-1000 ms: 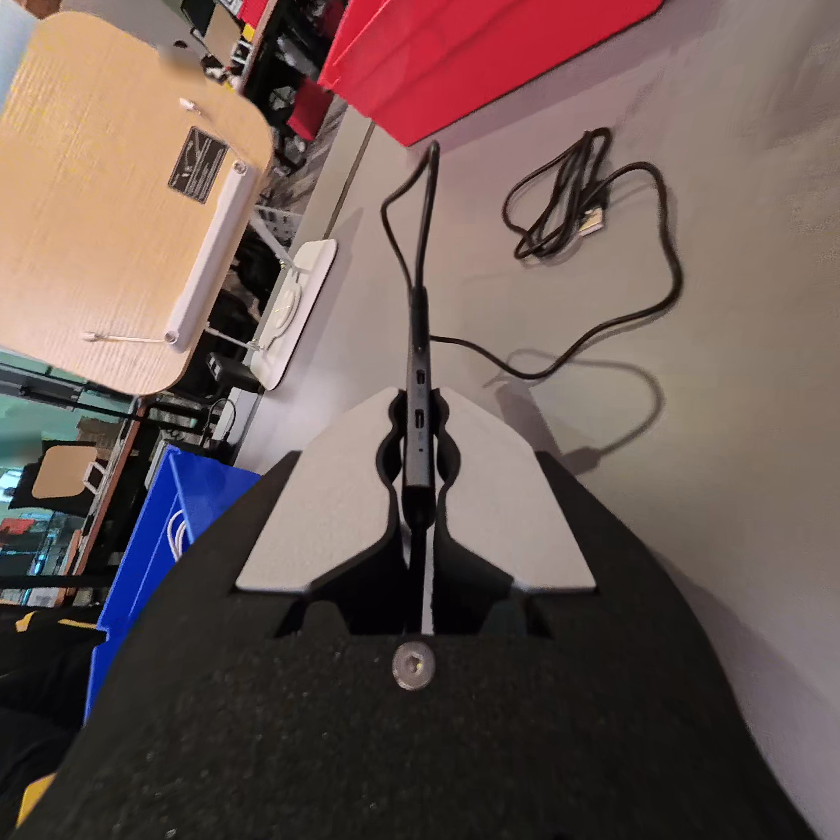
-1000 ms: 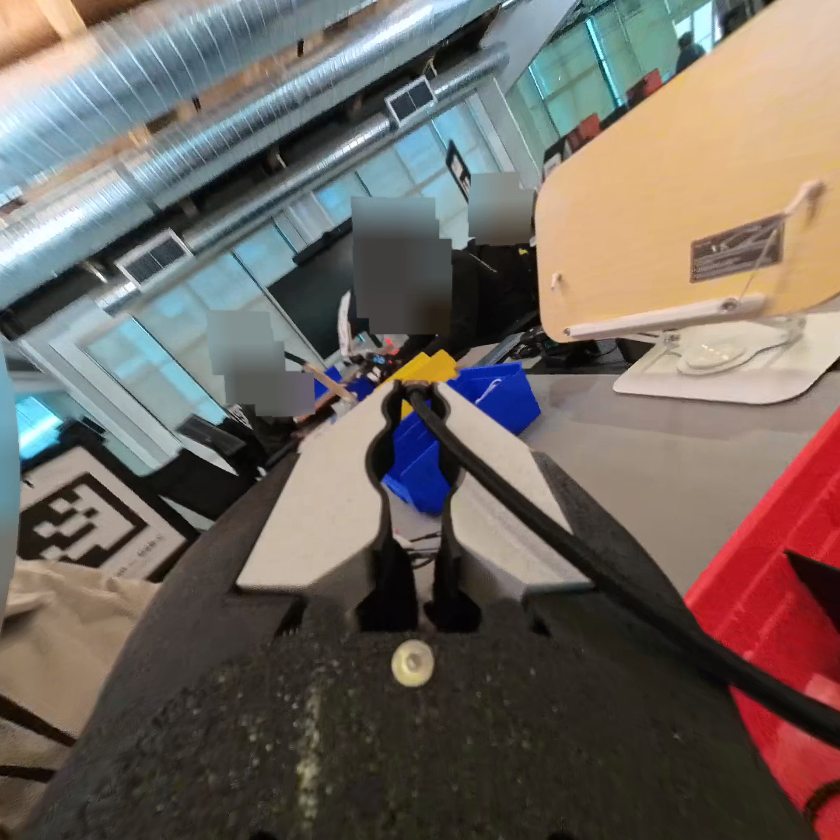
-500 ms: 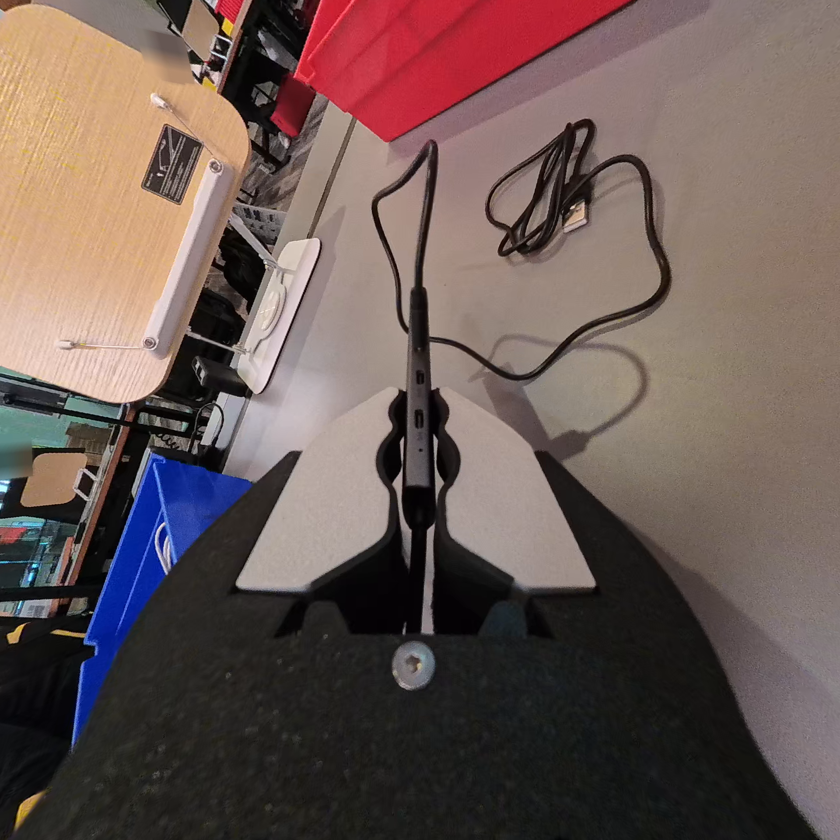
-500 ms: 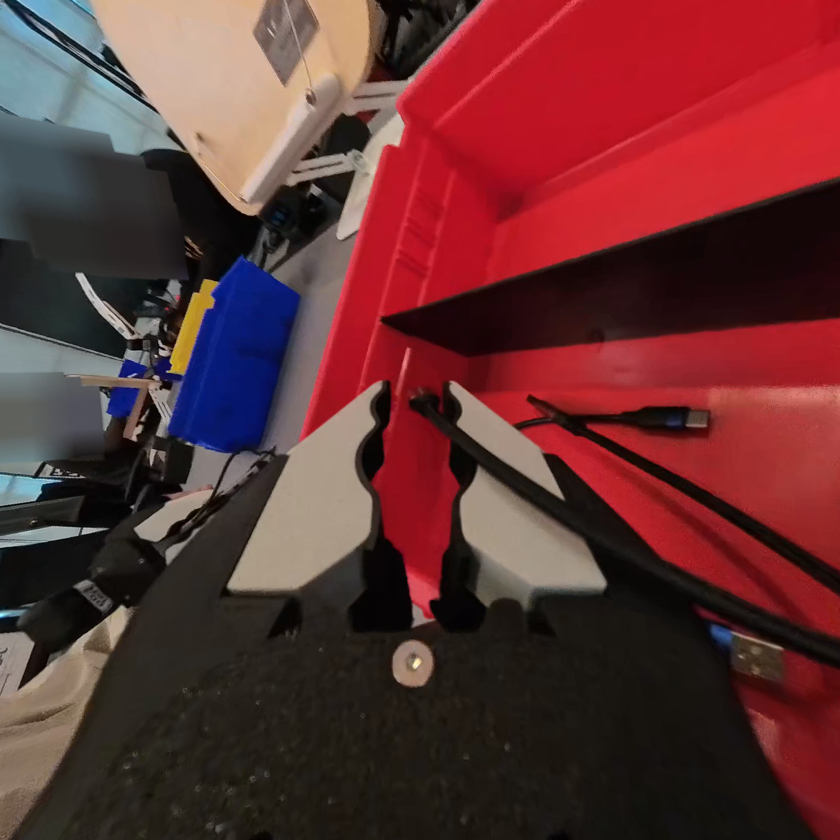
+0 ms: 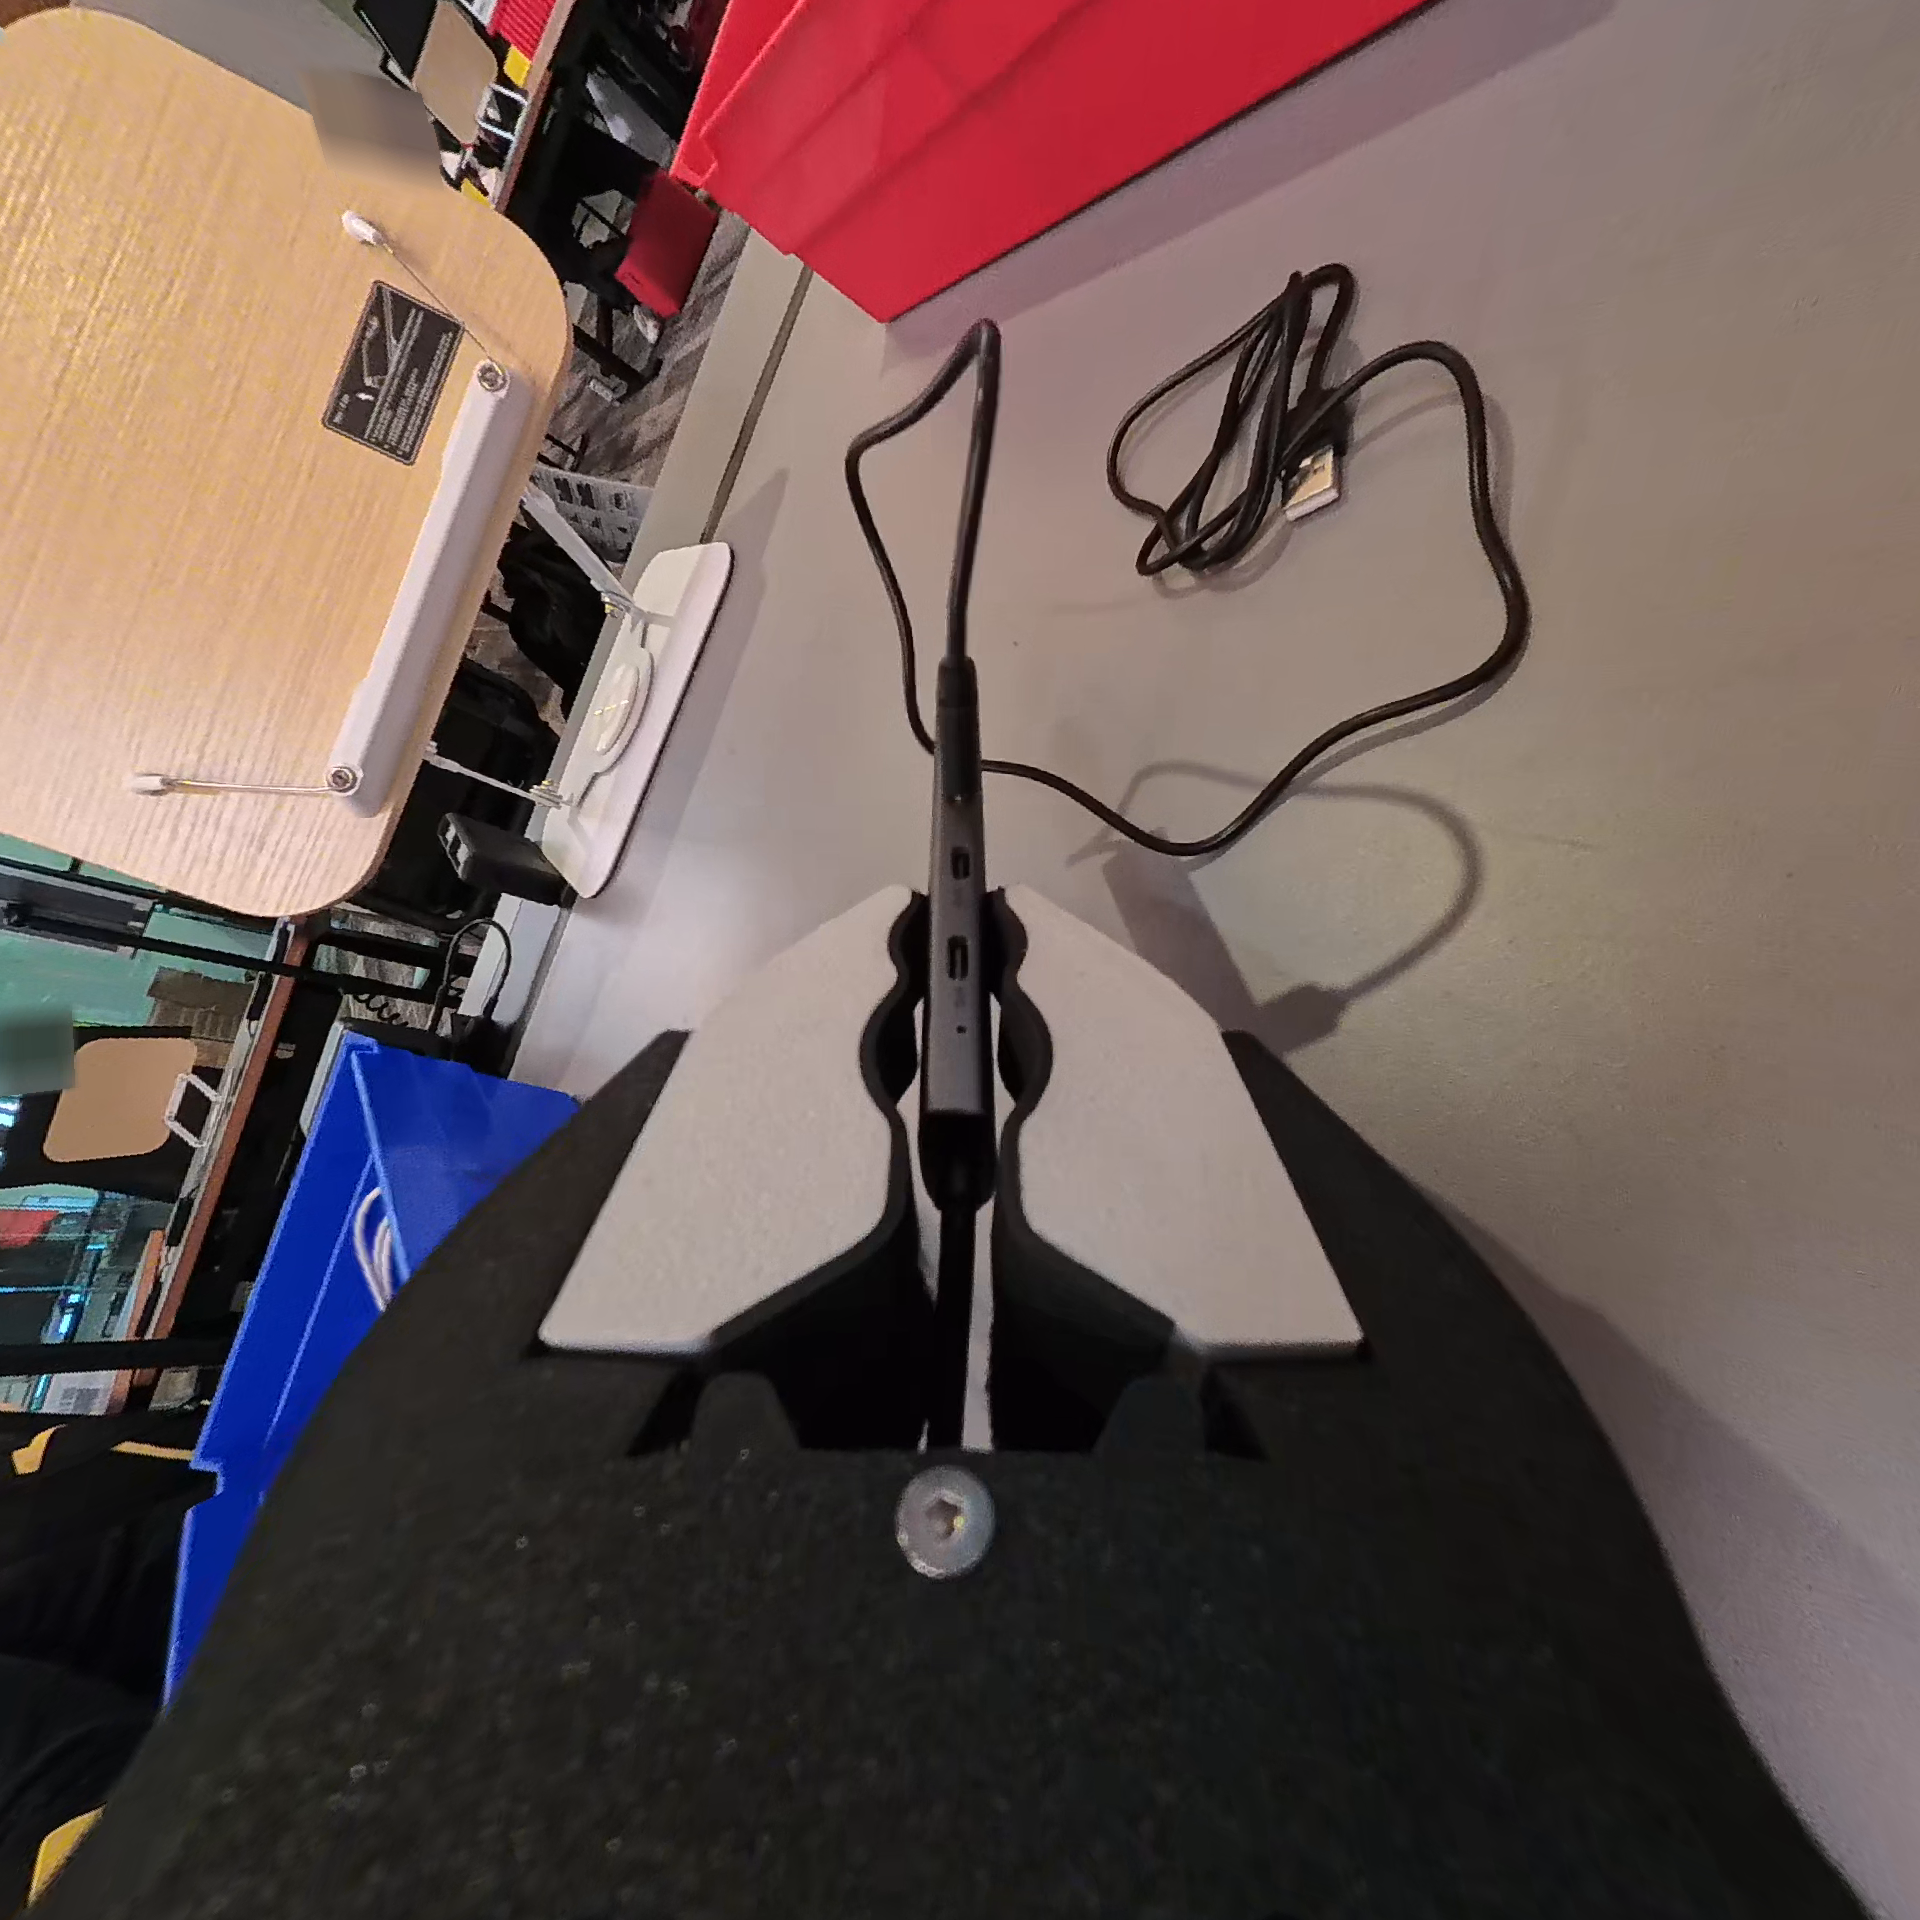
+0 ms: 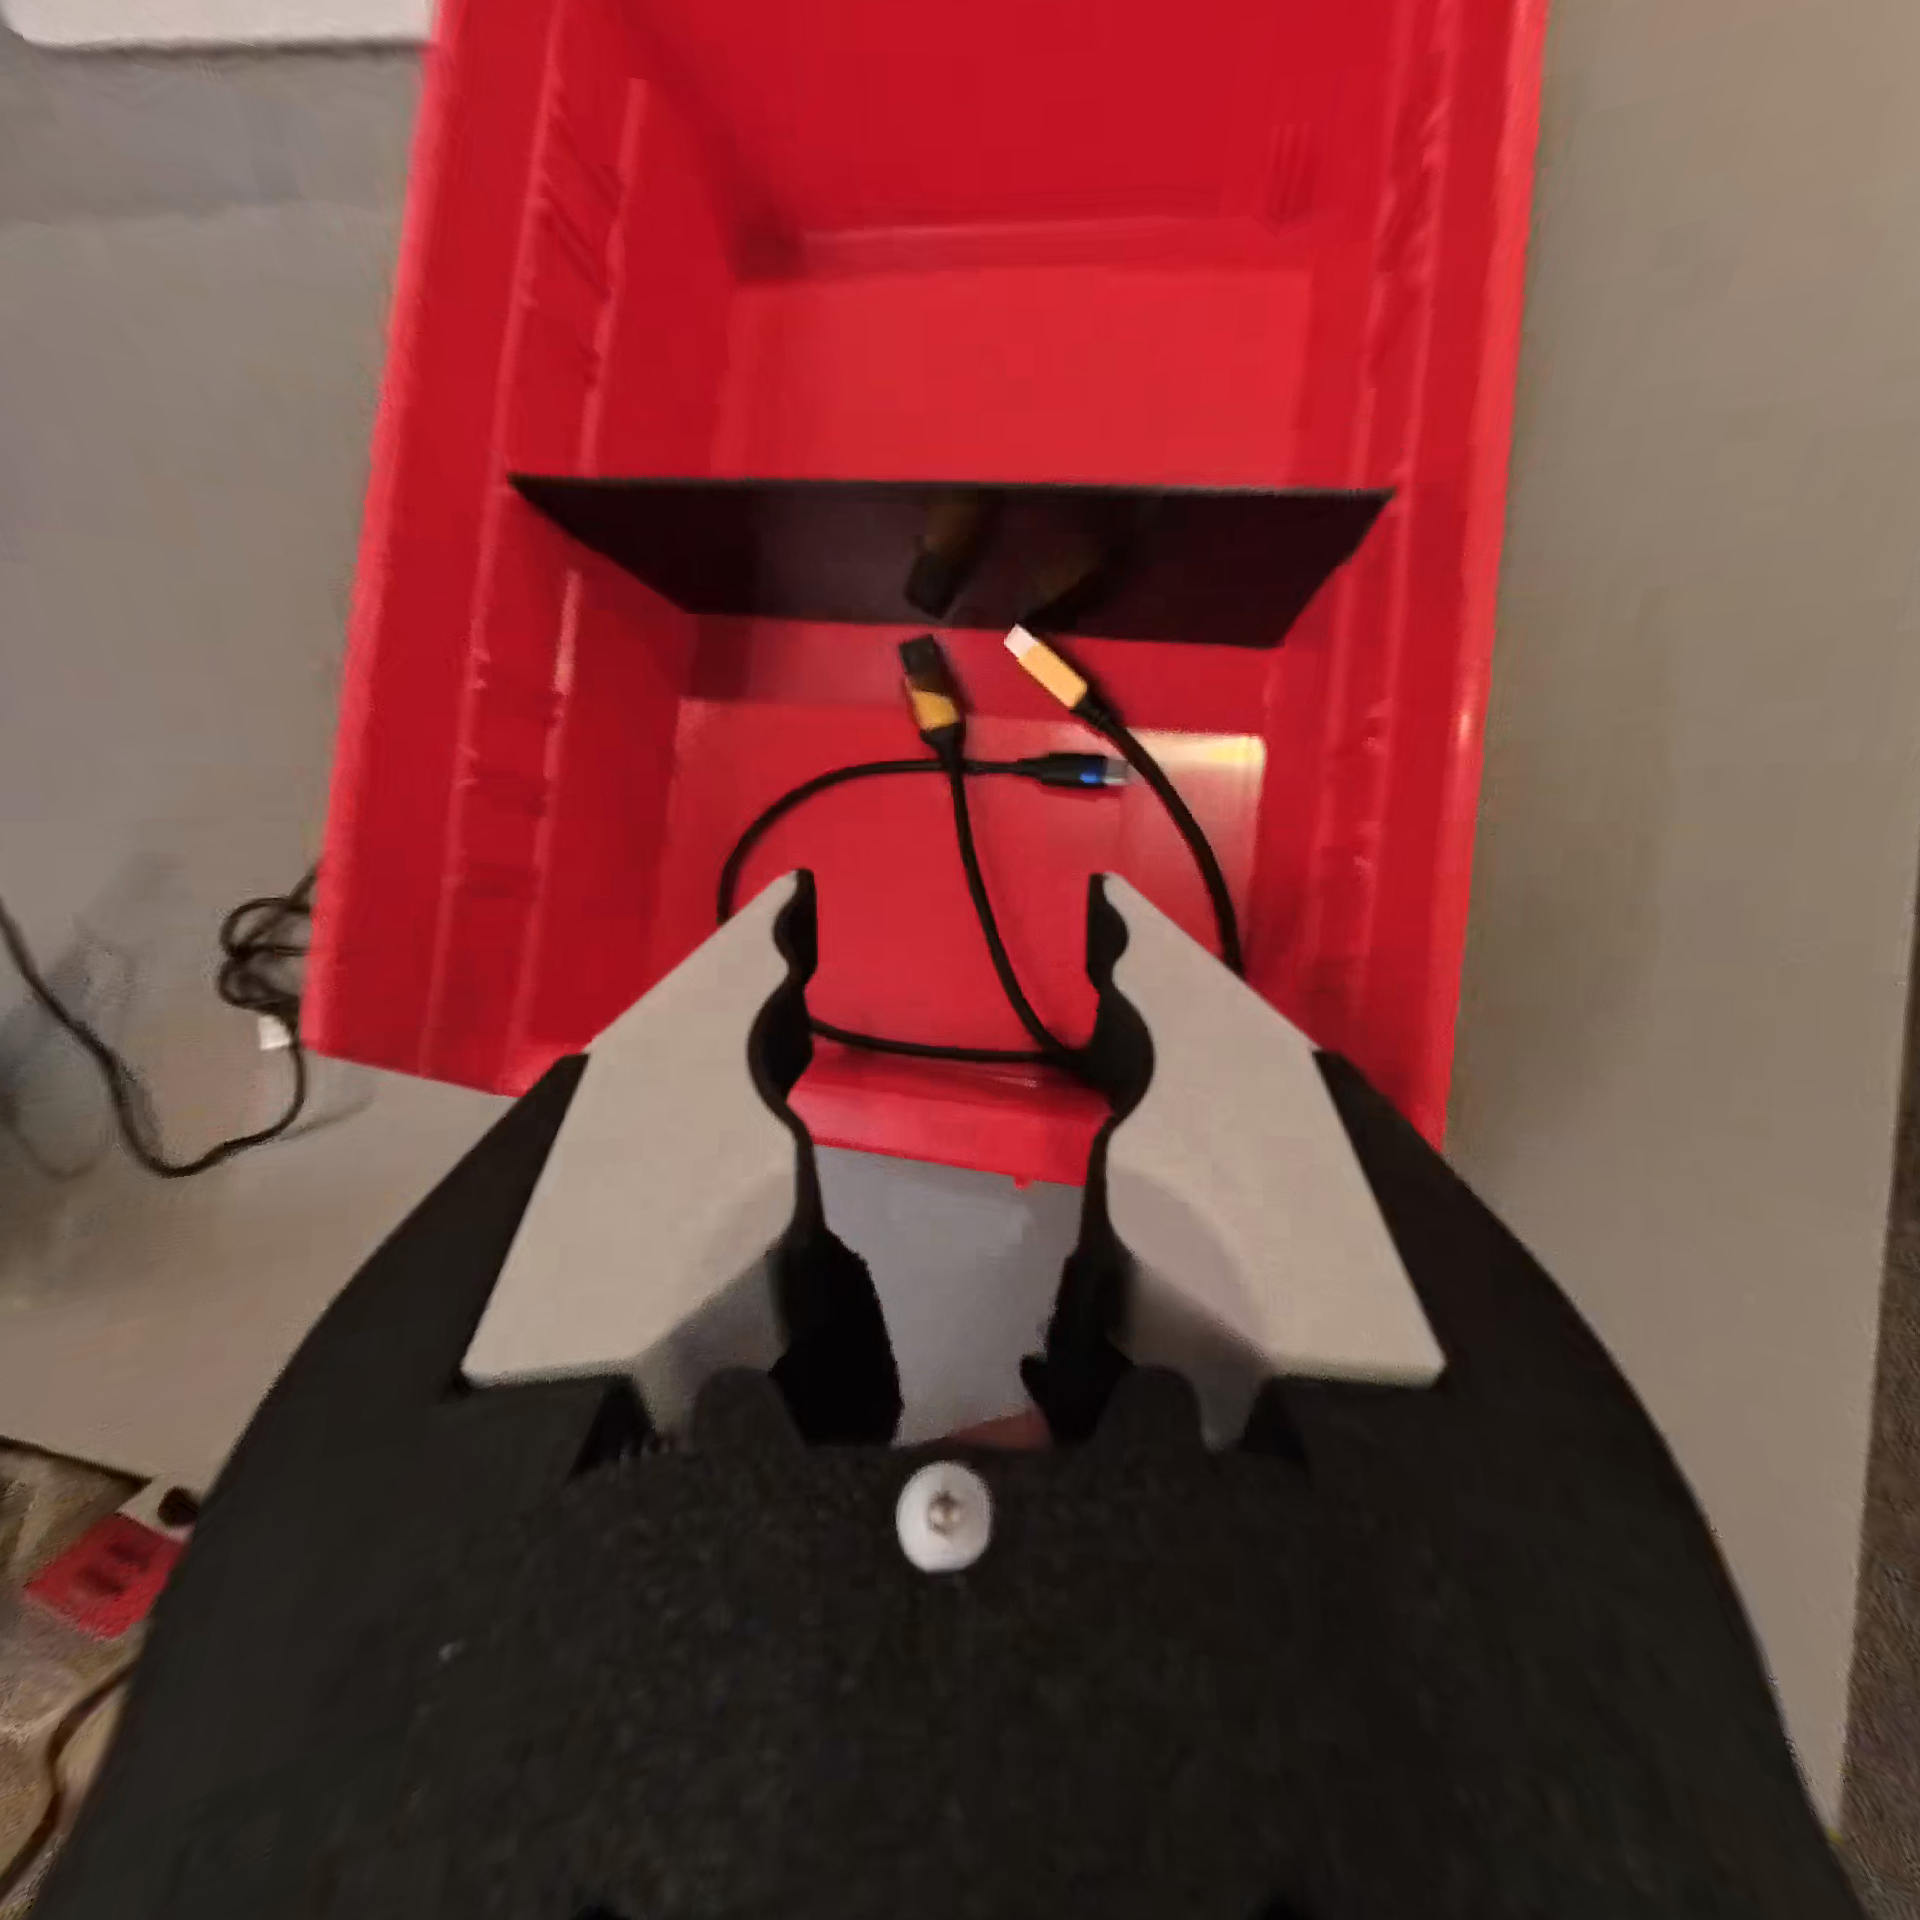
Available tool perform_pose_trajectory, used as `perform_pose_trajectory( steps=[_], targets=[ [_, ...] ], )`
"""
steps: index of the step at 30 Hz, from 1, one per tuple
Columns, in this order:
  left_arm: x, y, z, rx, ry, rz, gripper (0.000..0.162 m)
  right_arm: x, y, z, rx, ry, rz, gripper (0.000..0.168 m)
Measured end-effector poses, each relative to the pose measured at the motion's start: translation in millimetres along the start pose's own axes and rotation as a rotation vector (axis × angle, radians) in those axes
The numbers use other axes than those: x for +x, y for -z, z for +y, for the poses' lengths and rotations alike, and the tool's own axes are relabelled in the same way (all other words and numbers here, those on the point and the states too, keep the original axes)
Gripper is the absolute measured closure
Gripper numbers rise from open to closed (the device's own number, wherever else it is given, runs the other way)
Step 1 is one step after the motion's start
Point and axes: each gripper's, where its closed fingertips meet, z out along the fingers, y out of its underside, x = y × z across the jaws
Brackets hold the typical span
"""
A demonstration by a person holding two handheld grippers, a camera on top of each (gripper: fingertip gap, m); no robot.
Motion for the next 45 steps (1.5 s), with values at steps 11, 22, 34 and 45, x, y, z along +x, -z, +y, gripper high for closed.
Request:
perform_pose_trajectory(
  steps=[11,22,34,45],
  targets=[
    [-33.0,19.2,-19.3,0.102,-0.049,-0.214,0.152,-331.8,29.9,60.3,0.265,0.686,-0.825,0.129],
    [-36.5,20.8,-14.6,0.083,-0.024,-0.219,0.152,-359.9,-8.1,37.5,0.574,0.493,-0.564,0.141],
    [-35.9,-2.0,29.0,-0.099,0.038,-0.141,0.152,-350.7,11.0,28.4,0.644,0.466,-0.546,0.159],
    [-28.0,3.8,16.1,-0.023,0.053,-0.098,0.152,-243.7,-42.0,91.6,-0.008,0.413,-0.544,0.159]
  ],
)
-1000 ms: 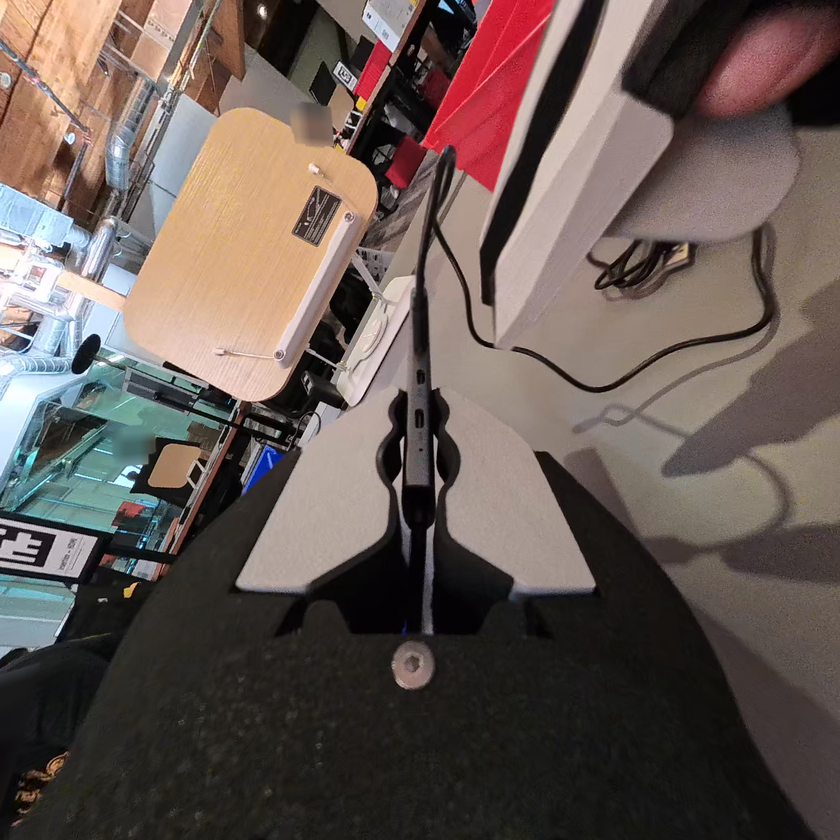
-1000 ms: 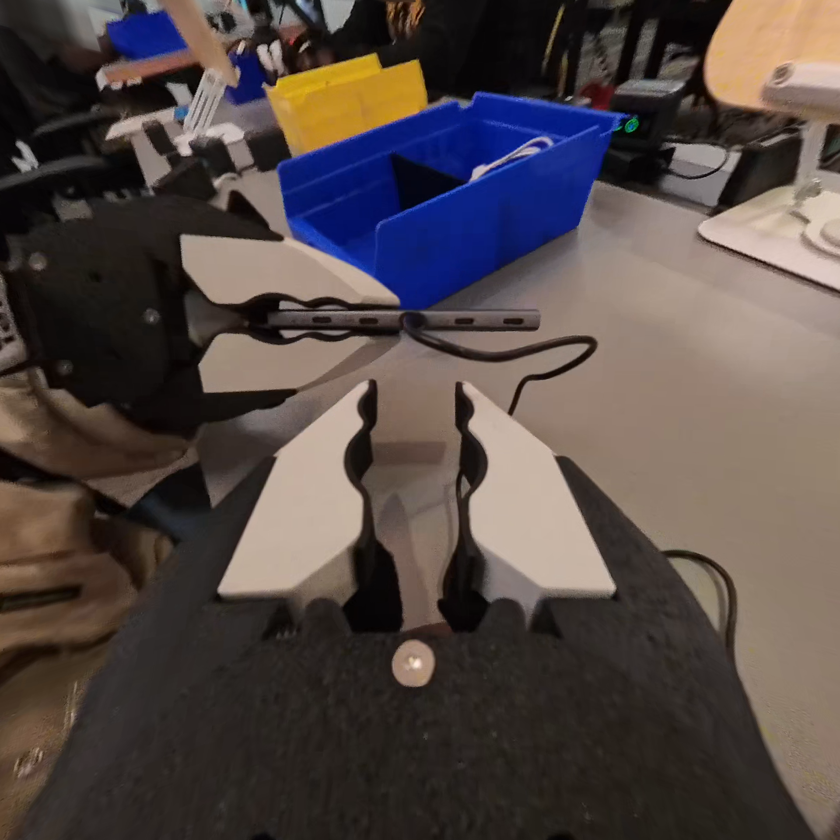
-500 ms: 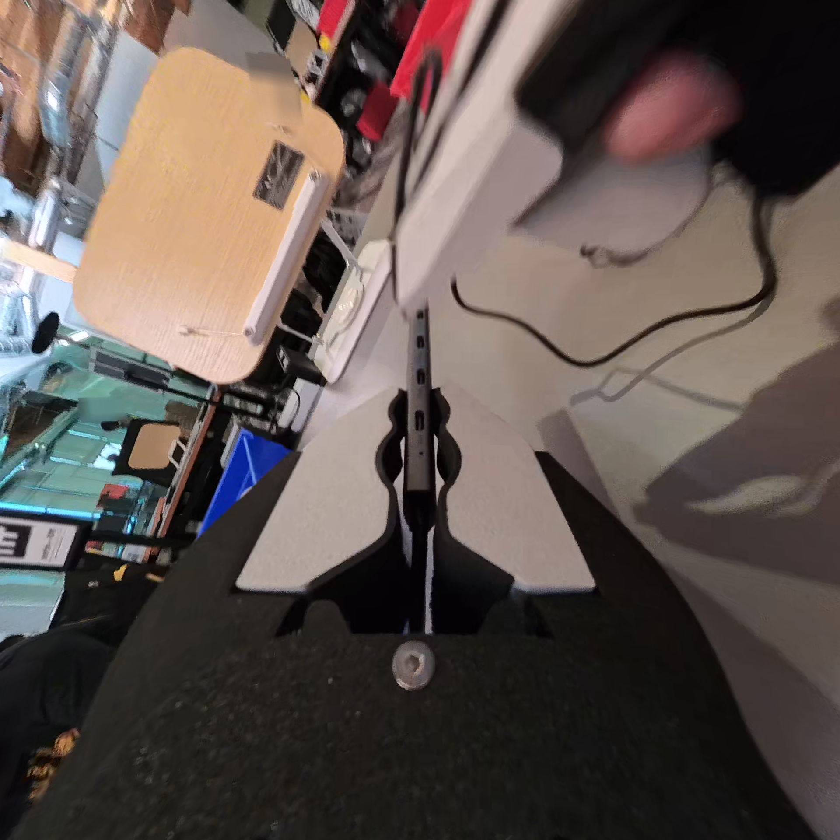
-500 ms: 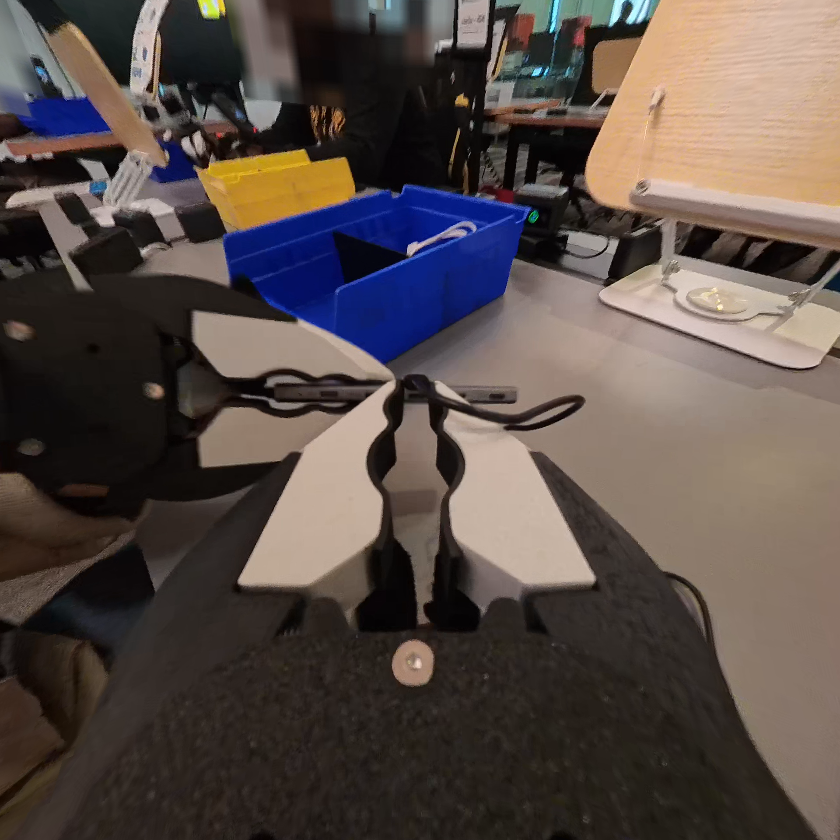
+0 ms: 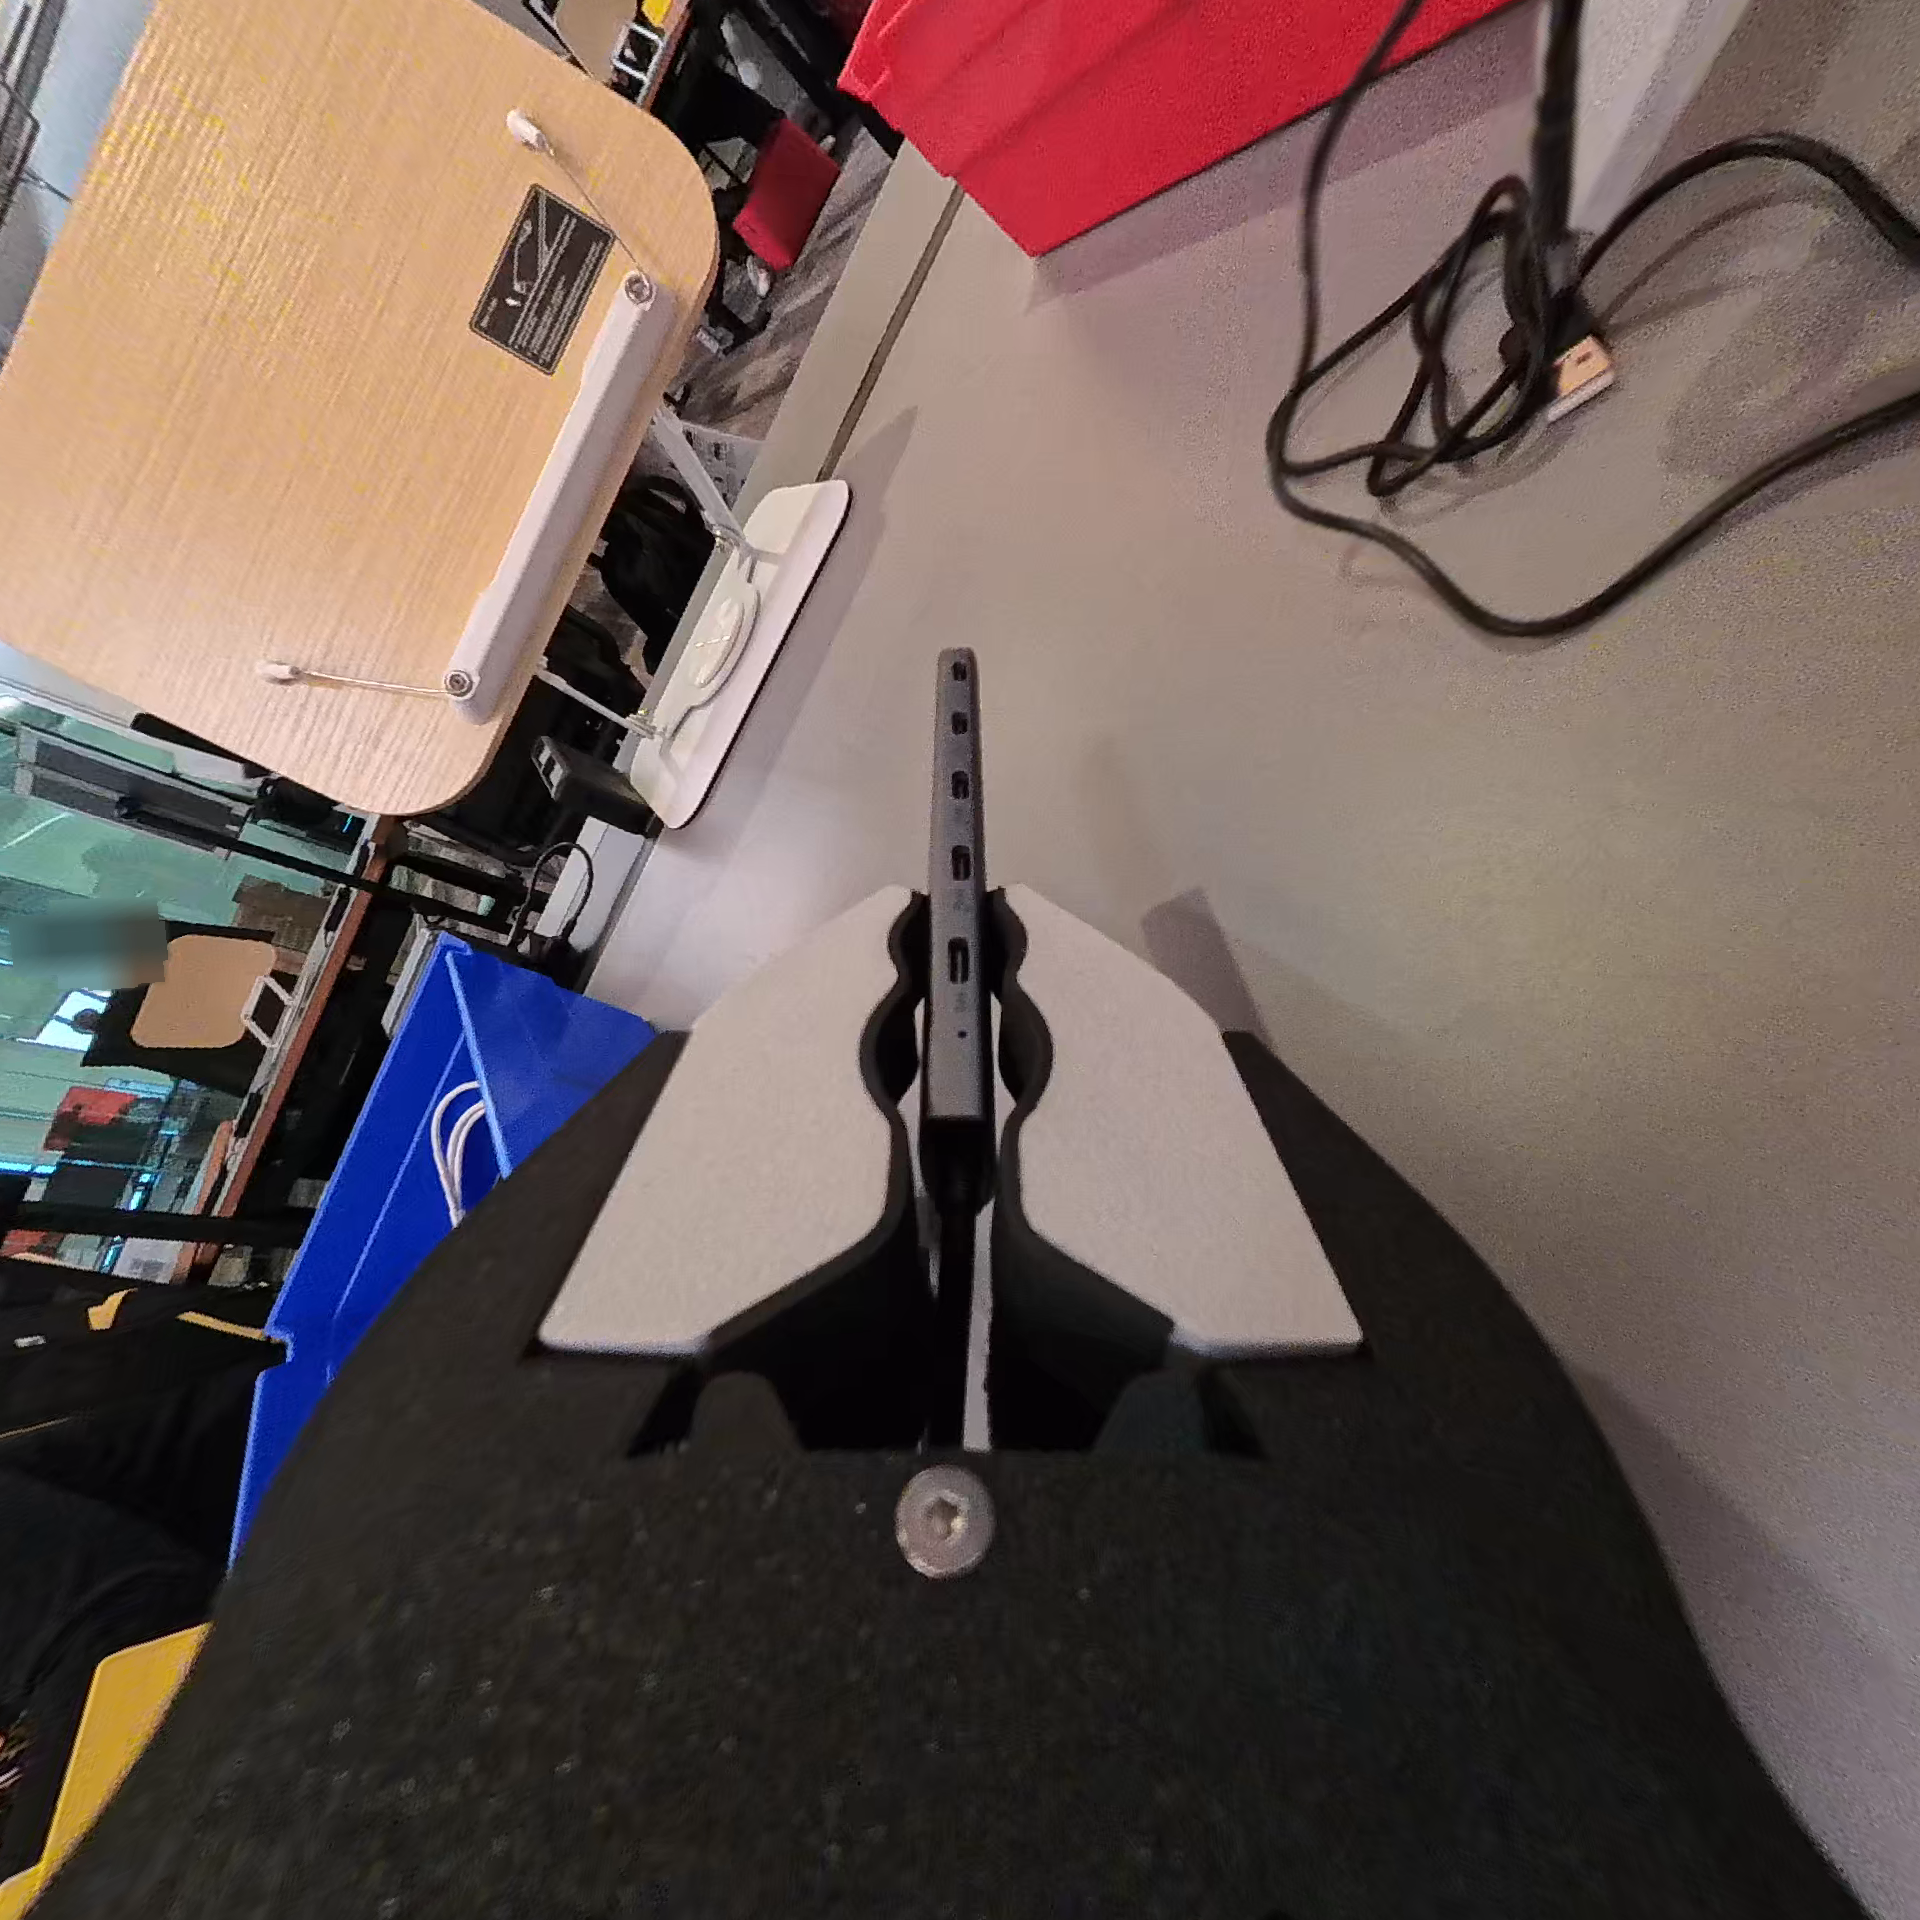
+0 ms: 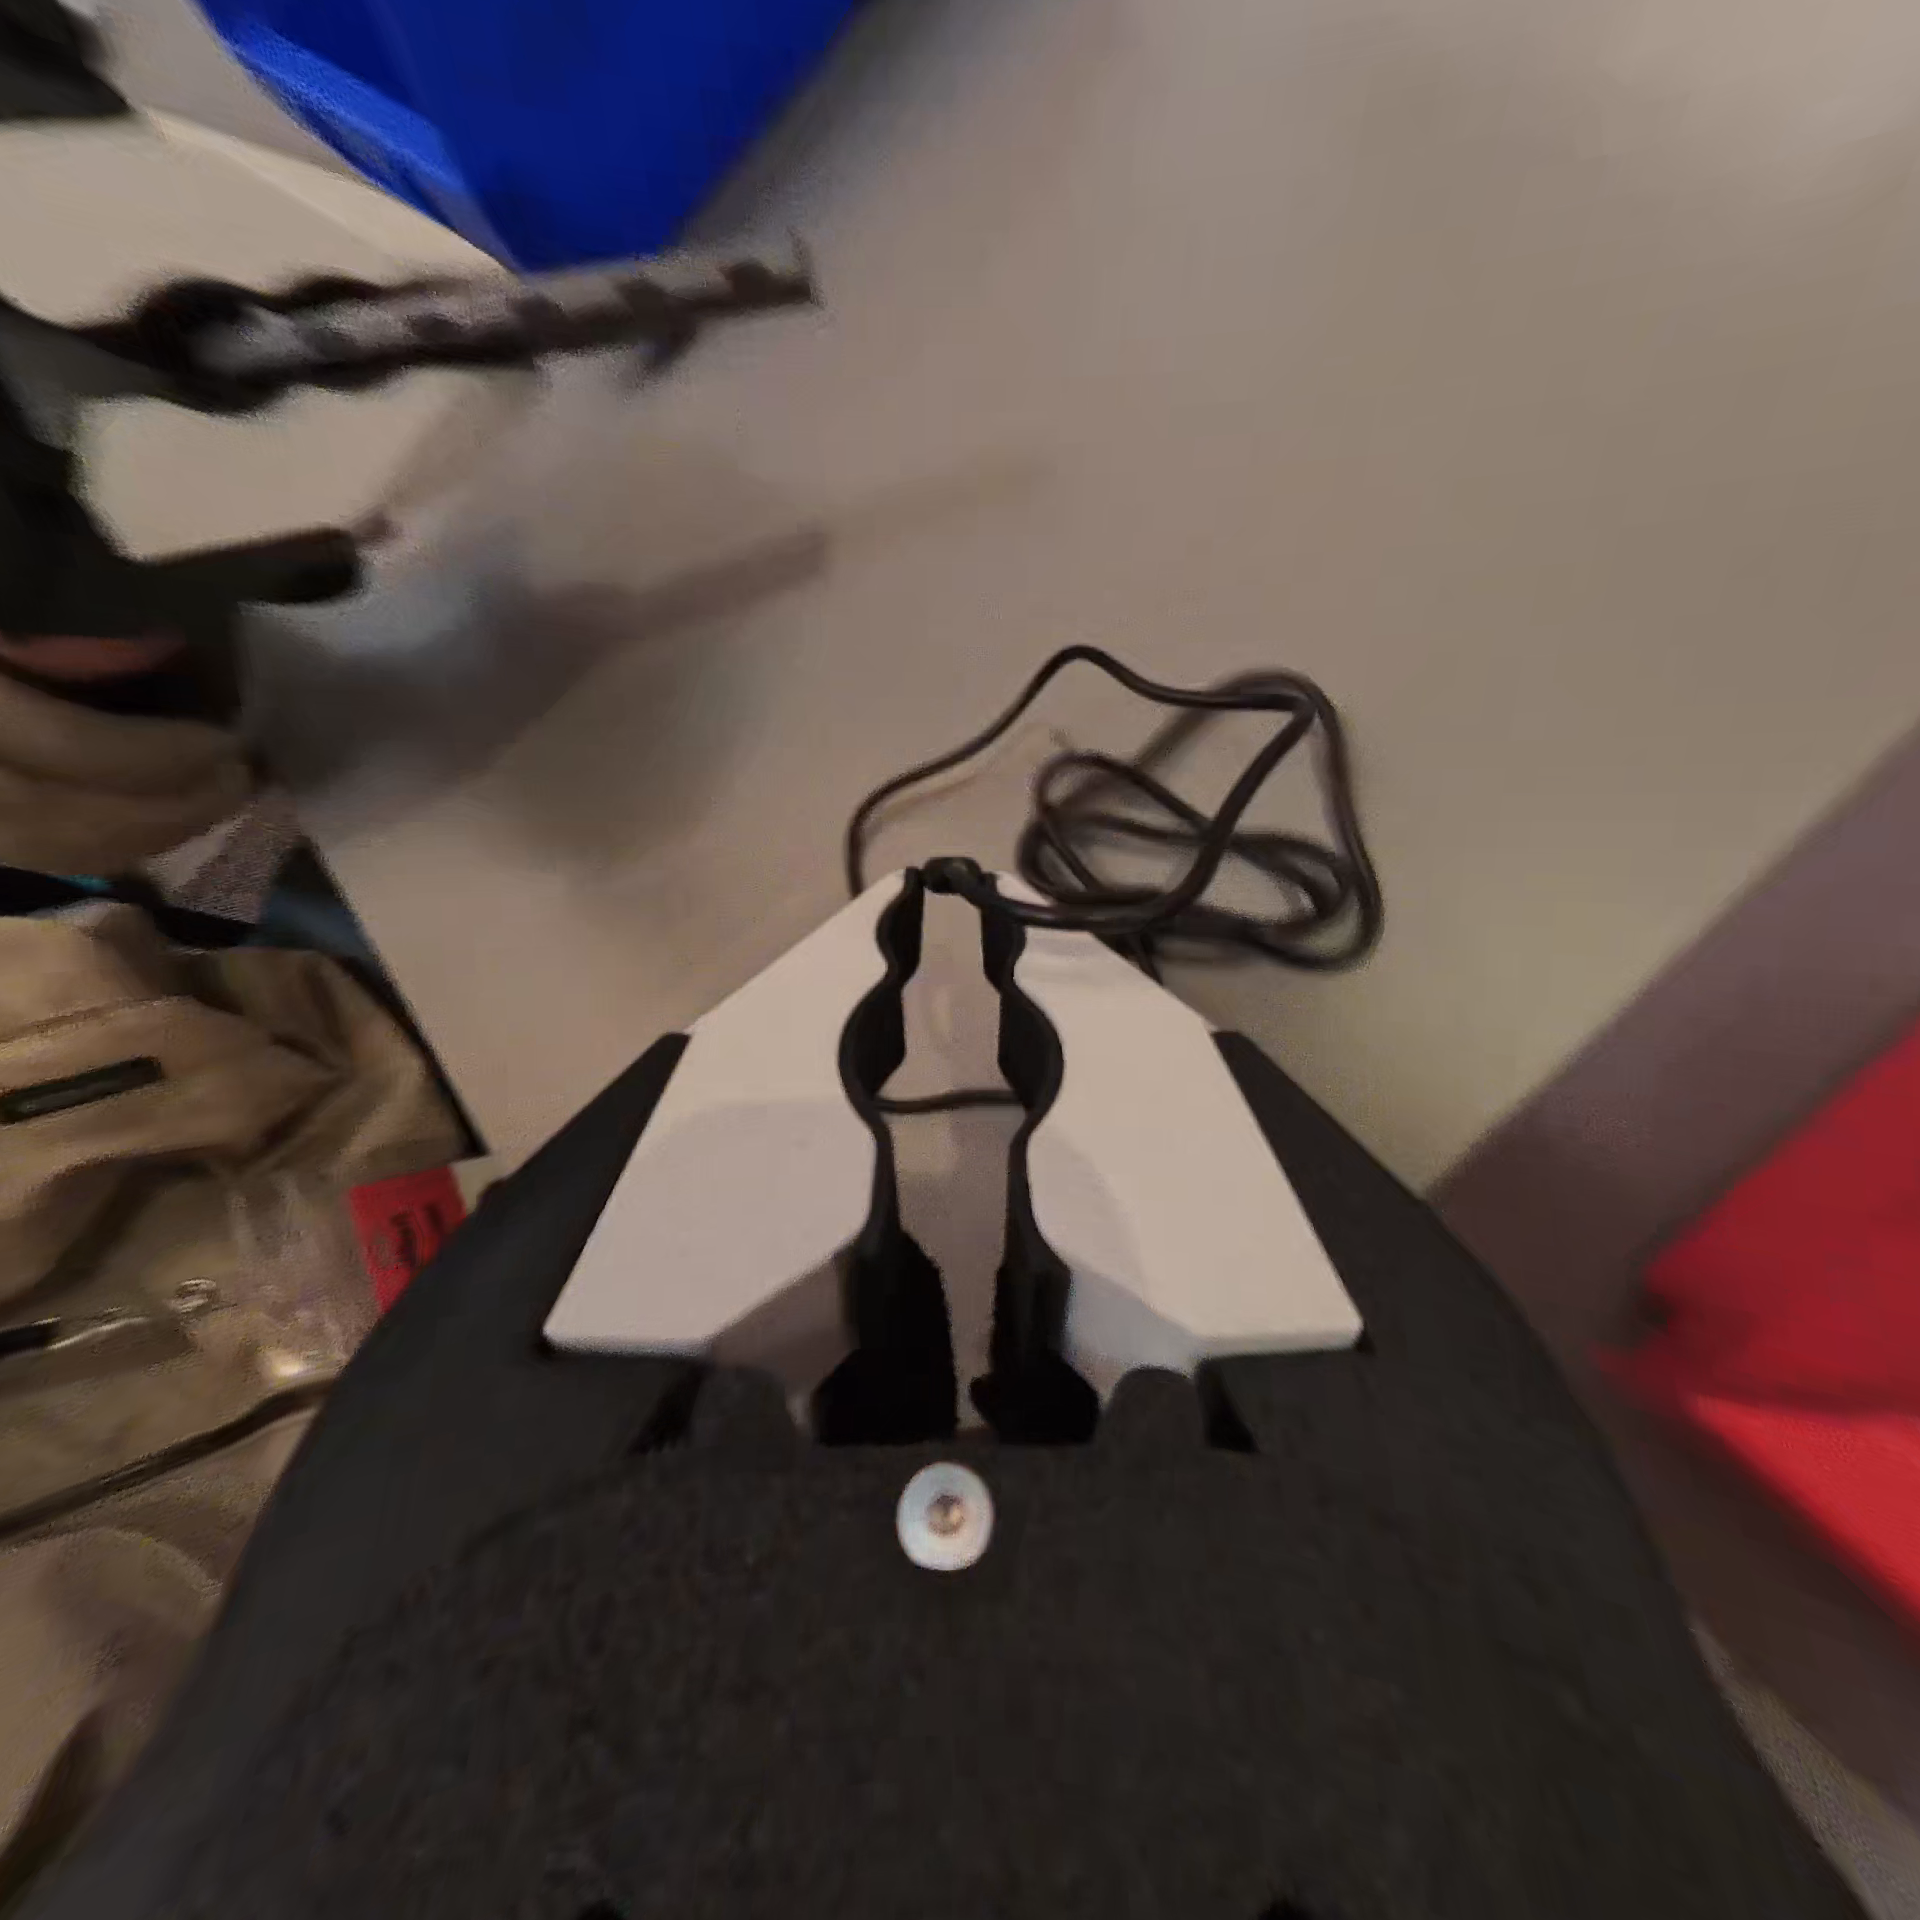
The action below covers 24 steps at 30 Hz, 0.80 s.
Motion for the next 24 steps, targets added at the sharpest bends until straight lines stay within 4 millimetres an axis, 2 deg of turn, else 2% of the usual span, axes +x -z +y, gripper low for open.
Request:
perform_pose_trajectory(
  steps=[3,5,7,10,13,15,17,18,21,24],
  targets=[
    [0.9,0.6,-1.1,0.006,0.012,0.013,0.151,22.6,-1.5,30.9,-0.080,-0.070,0.098,0.159],
    [1.4,0.5,-1.1,0.007,0.013,0.018,0.151,27.6,-1.3,45.3,-0.139,-0.118,0.119,0.155],
    [2.2,1.0,-0.3,0.004,0.008,0.023,0.152,20.9,5.0,49.0,-0.180,-0.147,0.094,0.134],
    [2.4,2.5,0.5,0.004,0.010,0.030,0.152,3.0,24.2,60.4,-0.319,-0.047,0.057,0.116],
    [3.2,2.7,0.4,0.007,0.011,0.039,0.152,16.9,48.1,41.5,-0.280,0.050,0.212,0.115],
    [4.8,1.7,0.3,0.006,0.009,0.046,0.152,28.2,51.1,18.0,-0.165,0.032,0.293,0.109],
    [7.3,0.6,-0.5,0.007,0.004,0.054,0.152,33.1,36.1,0.7,-0.031,-0.078,0.293,0.100],
    [8.4,0.3,-0.9,0.007,0.002,0.058,0.152,35.1,24.9,-0.7,-0.003,-0.118,0.296,0.088],
    [10.1,1.9,-2.2,0.009,-0.005,0.061,0.152,41.9,-6.4,11.1,-0.033,-0.101,0.388,0.073],
    [10.4,4.1,-2.9,0.010,-0.025,0.053,0.152,38.7,-26.6,18.7,-0.050,-0.108,0.401,0.061]
  ],
)
